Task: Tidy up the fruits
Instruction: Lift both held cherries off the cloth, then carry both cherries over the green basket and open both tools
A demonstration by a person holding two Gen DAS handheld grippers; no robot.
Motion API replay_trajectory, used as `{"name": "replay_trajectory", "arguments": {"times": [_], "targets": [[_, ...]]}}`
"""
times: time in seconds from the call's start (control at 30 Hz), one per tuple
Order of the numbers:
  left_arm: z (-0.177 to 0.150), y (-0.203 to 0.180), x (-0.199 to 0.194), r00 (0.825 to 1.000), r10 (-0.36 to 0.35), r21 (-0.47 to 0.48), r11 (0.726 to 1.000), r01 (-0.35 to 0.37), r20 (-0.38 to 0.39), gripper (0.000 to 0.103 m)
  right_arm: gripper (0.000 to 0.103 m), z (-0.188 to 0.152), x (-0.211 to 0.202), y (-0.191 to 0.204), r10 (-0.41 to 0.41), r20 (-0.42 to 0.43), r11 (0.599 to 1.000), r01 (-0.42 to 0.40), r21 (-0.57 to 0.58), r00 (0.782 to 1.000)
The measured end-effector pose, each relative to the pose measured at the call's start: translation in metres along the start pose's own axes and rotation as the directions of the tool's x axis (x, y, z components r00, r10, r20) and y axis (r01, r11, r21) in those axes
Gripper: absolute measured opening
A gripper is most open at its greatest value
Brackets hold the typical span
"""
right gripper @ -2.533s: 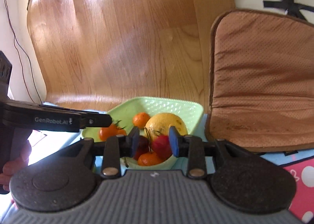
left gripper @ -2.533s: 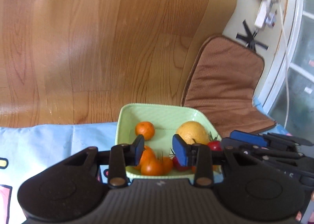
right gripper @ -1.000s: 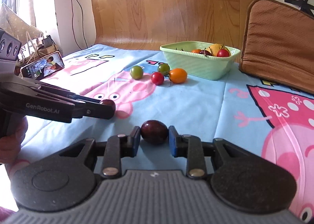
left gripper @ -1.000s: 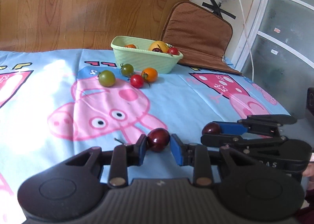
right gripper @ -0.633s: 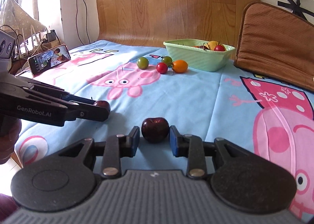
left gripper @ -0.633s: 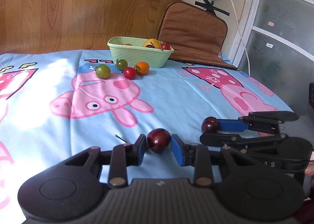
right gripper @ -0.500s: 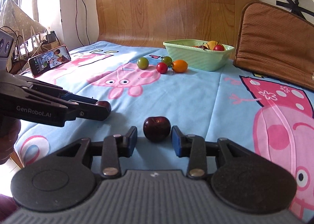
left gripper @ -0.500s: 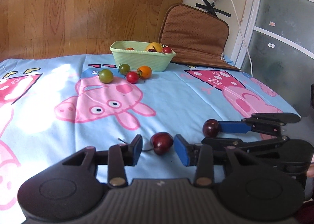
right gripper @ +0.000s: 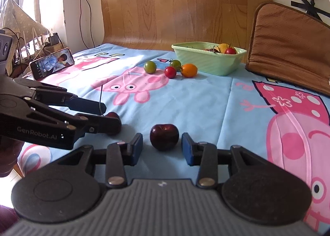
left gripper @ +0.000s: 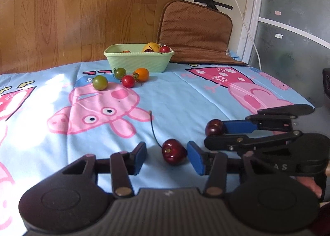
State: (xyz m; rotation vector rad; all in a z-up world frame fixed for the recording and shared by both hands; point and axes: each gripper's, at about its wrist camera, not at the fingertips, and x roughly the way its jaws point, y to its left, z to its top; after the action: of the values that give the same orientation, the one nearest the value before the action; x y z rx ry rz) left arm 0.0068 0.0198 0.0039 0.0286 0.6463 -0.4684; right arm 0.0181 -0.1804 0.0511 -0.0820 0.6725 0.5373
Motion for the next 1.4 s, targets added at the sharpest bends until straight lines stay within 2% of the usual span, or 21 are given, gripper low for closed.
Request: {"name": "replay_trajectory", "arguments": {"times": [0.07, 0.17, 0.37, 0.47, 0.6, 0.8, 0.97, 1.2, 1.4], "targets": [[-0.001, -0.003, 0.002, 1.000, -0.017, 0.012, 1.000, 0.017, -0.002, 0.028, 0.033, 0.001, 0.001, -0.001, 0.002, 0.000, 1.000, -0.002, 0.005, 1.000], [0.001, -0.003, 0.003, 1.000, -0.023, 0.015, 1.000, 0.023, -0.003, 0.028, 0.033, 0.002, 0.001, -0.002, 0.006, 0.003, 1.000, -0.006, 0.013, 1.000], [0.021, 0.016, 0.003, 0.997, -0.069, -0.067, 0.995, 0.070, 0.017, 0.027, 0.033, 0.012, 0.005, -0.009, 0.016, 0.020, 0.999, -0.017, 0.049, 1.000], [0.042, 0.027, 0.006, 0.996, -0.072, -0.080, 0.994, 0.075, 0.046, 0.027, 0.033, 0.024, 0.009, -0.017, 0.017, 0.046, 0.998, -0.019, 0.058, 0.999], [0.079, 0.042, 0.018, 0.995, -0.041, -0.058, 0.997, 0.046, 0.092, 0.027, 0.033, 0.051, 0.025, -0.034, 0.005, 0.084, 0.998, -0.011, 0.070, 0.996], [0.141, 0.071, 0.061, 0.991, -0.034, -0.082, 0.996, 0.045, 0.132, 0.028, 0.033, 0.097, 0.058, -0.061, -0.037, 0.154, 0.998, 0.029, 0.058, 0.987], [0.177, 0.096, 0.113, 0.994, -0.029, -0.143, 0.989, 0.043, 0.104, 0.027, 0.033, 0.120, 0.095, -0.082, -0.067, 0.159, 0.995, 0.055, 0.082, 0.985], [0.189, 0.111, 0.170, 0.999, -0.016, -0.171, 0.985, 0.023, 0.042, 0.027, 0.033, 0.124, 0.131, -0.103, -0.097, 0.130, 0.992, 0.085, 0.096, 0.987], [0.196, 0.116, 0.166, 0.997, 0.008, -0.183, 0.983, 0.005, 0.075, 0.039, 0.034, 0.126, 0.132, -0.097, -0.120, 0.156, 0.992, 0.112, 0.055, 0.981]]}}
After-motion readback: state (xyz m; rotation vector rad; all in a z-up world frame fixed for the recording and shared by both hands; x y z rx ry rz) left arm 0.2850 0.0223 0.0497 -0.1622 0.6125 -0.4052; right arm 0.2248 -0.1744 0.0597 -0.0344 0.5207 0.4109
